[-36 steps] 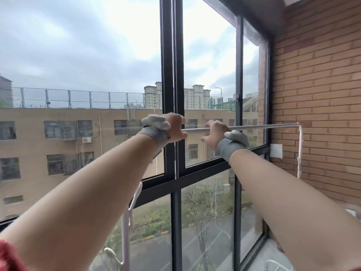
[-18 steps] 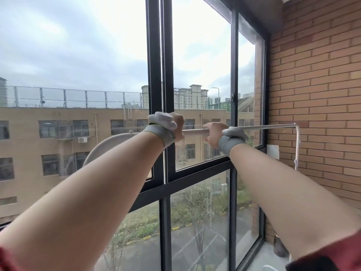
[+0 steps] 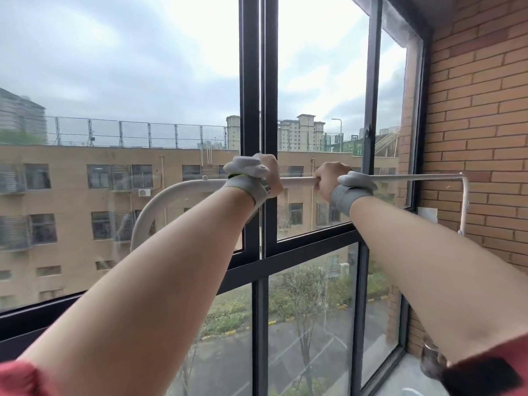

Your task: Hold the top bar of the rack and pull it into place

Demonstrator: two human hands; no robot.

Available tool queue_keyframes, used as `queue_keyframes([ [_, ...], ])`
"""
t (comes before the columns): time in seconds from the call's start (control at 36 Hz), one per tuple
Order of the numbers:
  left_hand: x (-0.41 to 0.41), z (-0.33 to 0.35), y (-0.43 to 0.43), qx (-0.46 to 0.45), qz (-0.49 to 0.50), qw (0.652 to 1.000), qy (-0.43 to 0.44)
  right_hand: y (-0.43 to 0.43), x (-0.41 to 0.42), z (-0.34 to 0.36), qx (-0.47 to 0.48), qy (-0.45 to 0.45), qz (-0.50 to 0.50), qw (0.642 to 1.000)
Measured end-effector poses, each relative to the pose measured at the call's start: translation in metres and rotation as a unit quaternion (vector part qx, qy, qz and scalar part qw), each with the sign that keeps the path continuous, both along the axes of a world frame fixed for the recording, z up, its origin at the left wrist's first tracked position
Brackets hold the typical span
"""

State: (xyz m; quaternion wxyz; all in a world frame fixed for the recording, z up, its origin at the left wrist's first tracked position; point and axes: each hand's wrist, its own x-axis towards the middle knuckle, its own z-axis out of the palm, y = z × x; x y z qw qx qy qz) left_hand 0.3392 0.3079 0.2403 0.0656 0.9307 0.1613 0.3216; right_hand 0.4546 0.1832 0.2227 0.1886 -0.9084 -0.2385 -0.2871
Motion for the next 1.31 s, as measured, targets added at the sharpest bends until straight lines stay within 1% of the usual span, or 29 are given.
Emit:
queue_keyframes([
  [0.19, -0.013, 0.005, -0.003, 0.044, 0.001, 0.999, 0.009, 0.008, 0.002, 0.002, -0.003, -0.022, 0.018, 1.000],
  [0.39, -0.017, 0.001, -0.003, 0.022, -0.009, 0.999, -0.023, 0.015, 0.001, 0.000, -0.008, -0.040, 0.016, 0.999],
  [0.58, -0.032, 0.001, -0.002, 0.015, 0.048, 0.999, -0.018, 0.030, 0.000, -0.003, 0.000, -0.050, 0.032, 0.998],
  [0.67, -0.036, 0.002, 0.003, 0.021, 0.051, 0.998, -0.025, 0.037, -0.002, -0.003, 0.005, -0.046, 0.039, 0.998],
  [0.75, -0.042, 0.003, 0.010, 0.036, 0.041, 0.999, -0.002, 0.047, -0.004, -0.002, 0.008, -0.048, 0.044, 0.998],
  [0.83, -0.043, 0.003, 0.021, 0.043, 0.057, 0.997, 0.003, 0.054, -0.007, -0.003, 0.016, -0.049, 0.049, 0.997],
  [1.14, -0.036, 0.004, 0.022, 0.016, 0.042, 0.999, 0.017, 0.045, -0.010, -0.008, 0.046, -0.031, 0.052, 0.997],
  [1.31, -0.036, 0.002, 0.019, 0.057, 0.040, 0.997, 0.037, 0.043, -0.011, -0.005, 0.031, -0.008, 0.050, 0.998],
])
